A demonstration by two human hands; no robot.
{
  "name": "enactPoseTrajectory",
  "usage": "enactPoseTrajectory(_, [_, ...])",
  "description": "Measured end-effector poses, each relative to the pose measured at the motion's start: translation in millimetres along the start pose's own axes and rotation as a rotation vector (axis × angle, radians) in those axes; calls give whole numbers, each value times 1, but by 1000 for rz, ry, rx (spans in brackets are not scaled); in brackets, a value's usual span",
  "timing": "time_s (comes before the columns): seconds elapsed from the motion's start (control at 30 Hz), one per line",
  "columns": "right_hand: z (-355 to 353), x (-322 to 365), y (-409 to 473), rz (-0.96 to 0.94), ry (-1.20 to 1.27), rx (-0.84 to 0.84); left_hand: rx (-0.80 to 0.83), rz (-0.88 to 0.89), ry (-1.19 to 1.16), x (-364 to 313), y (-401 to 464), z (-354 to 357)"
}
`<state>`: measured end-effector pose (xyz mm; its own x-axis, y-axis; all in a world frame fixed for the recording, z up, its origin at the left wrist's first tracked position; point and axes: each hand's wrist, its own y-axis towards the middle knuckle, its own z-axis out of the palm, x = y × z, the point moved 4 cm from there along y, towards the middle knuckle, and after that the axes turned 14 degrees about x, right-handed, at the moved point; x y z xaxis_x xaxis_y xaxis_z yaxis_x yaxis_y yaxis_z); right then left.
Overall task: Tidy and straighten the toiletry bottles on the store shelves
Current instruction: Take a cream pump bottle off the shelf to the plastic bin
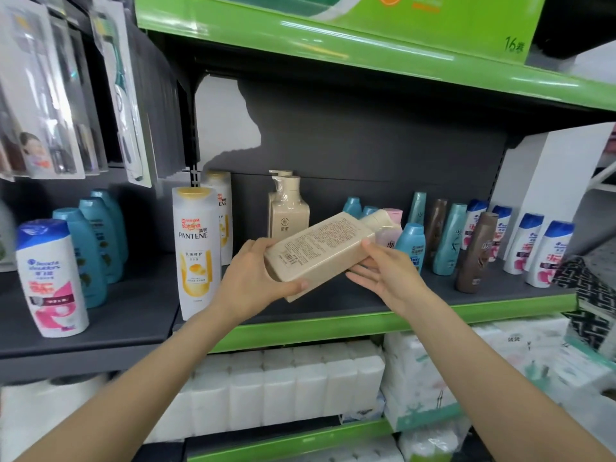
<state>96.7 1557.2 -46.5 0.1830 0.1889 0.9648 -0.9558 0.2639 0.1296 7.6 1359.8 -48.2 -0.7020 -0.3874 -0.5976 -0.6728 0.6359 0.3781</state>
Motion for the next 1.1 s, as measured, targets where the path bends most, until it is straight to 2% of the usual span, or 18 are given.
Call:
enactPoseTrajectory(0.13, [-1, -5, 2, -23, 117, 42, -116, 125, 141, -7, -8, 0])
enactPoseTrajectory(0.3, [4, -8, 5, -108, 291, 133, -240, 177, 320, -6, -5, 0])
enactPoseTrajectory(0.63, [0, -7, 10, -139, 303, 166, -261, 180, 365, -8, -2, 2])
enactPoseTrajectory(0.8, [-6, -3, 11, -137, 219, 133, -119, 79, 19, -4, 1, 0])
enactPoseTrajectory(0.93, [1, 1, 13, -190, 248, 212, 40, -15, -370, 5, 5, 6])
enactPoseTrajectory(1.1, [17, 4, 20, -145, 269, 280, 145, -94, -533, 9, 9, 11])
